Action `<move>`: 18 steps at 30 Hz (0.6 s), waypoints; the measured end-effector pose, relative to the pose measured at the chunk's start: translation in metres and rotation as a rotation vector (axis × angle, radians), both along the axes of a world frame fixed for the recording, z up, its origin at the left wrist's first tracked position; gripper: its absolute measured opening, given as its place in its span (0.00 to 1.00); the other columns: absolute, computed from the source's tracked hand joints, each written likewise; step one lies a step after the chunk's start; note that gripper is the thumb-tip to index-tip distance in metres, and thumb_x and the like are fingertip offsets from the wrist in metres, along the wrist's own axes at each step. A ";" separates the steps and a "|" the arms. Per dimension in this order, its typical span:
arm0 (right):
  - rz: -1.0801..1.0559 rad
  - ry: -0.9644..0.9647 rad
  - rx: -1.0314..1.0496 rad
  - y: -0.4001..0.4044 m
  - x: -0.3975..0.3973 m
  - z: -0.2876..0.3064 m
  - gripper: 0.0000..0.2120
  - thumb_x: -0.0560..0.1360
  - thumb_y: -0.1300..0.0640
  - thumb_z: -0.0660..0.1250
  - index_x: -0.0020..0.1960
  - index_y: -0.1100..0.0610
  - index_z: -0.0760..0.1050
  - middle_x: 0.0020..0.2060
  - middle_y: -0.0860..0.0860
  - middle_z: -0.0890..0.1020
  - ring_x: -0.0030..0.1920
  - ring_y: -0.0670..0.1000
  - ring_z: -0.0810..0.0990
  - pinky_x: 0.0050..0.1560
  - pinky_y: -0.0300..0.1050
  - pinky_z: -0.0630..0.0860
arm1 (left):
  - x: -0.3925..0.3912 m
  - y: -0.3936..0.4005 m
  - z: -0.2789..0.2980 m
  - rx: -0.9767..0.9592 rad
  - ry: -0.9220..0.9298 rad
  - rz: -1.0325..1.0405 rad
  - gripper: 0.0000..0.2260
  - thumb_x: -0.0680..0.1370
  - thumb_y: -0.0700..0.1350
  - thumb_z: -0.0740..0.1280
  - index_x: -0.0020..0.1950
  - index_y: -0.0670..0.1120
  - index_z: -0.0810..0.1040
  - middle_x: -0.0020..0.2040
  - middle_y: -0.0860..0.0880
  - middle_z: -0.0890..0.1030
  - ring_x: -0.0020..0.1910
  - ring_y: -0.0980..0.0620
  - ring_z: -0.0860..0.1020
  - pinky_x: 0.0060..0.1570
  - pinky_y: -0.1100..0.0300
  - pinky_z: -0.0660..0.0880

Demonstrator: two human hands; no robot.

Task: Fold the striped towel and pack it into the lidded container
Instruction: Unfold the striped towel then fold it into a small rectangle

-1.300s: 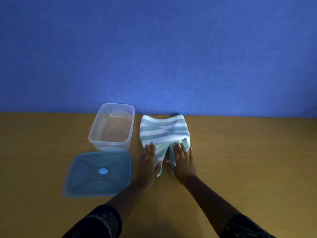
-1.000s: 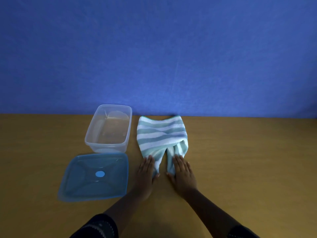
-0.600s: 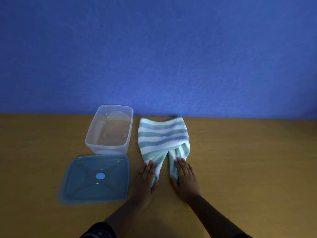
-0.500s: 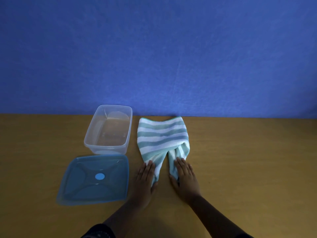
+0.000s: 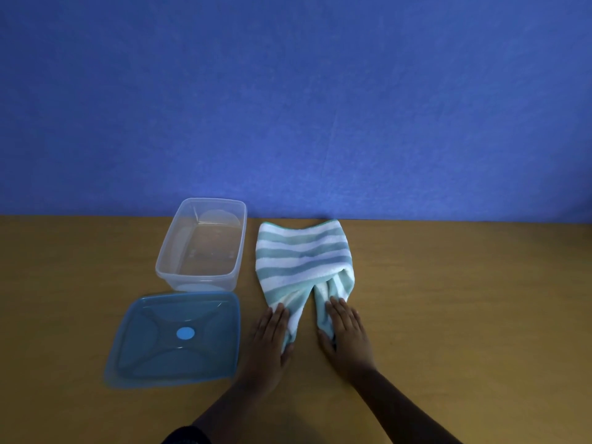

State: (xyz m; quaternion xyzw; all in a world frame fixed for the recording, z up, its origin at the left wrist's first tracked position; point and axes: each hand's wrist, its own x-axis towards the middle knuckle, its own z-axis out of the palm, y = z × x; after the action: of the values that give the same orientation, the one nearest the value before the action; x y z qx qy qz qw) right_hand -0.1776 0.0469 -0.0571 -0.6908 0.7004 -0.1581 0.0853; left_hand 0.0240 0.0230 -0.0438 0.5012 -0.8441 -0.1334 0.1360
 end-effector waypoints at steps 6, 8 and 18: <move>0.003 0.006 0.027 0.001 -0.001 0.002 0.29 0.78 0.43 0.53 0.75 0.51 0.51 0.76 0.48 0.55 0.75 0.43 0.44 0.75 0.44 0.41 | -0.001 0.000 0.000 0.010 -0.002 -0.001 0.25 0.74 0.52 0.57 0.69 0.42 0.69 0.68 0.44 0.73 0.68 0.44 0.71 0.68 0.59 0.55; -0.001 0.001 0.035 0.001 0.000 0.003 0.29 0.78 0.42 0.53 0.75 0.51 0.50 0.76 0.47 0.55 0.74 0.43 0.43 0.75 0.43 0.41 | 0.000 0.001 0.001 0.014 -0.009 -0.004 0.25 0.74 0.52 0.57 0.69 0.42 0.69 0.68 0.44 0.73 0.68 0.44 0.71 0.69 0.60 0.53; 0.001 0.012 0.034 0.000 -0.001 0.002 0.30 0.78 0.41 0.51 0.75 0.50 0.50 0.76 0.46 0.55 0.75 0.42 0.44 0.75 0.43 0.42 | 0.000 -0.001 -0.001 0.010 0.008 -0.002 0.25 0.74 0.52 0.58 0.68 0.42 0.70 0.68 0.45 0.74 0.66 0.45 0.72 0.67 0.59 0.57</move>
State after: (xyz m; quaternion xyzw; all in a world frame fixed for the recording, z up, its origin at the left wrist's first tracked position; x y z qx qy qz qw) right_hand -0.1784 0.0466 -0.0555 -0.6905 0.7032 -0.1417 0.0929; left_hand 0.0241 0.0223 -0.0447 0.5005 -0.8434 -0.1398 0.1365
